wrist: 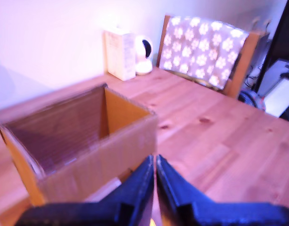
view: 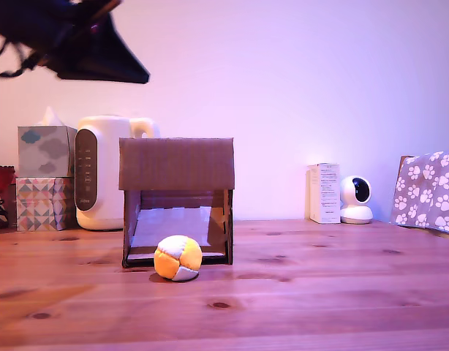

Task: Drop the footbag into the cardboard dice tower

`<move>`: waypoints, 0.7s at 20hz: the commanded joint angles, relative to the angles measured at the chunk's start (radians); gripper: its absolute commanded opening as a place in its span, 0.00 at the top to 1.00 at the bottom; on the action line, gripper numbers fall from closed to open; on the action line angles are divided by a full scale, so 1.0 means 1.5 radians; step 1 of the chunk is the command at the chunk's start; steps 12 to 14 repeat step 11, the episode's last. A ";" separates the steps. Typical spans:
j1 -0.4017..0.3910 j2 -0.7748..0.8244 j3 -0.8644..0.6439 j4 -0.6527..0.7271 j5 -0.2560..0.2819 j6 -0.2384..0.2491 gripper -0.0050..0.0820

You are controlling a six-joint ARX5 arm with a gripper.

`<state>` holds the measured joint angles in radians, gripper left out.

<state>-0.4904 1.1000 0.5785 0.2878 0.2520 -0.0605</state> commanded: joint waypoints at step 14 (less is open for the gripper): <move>0.043 -0.158 -0.216 0.046 -0.075 -0.069 0.97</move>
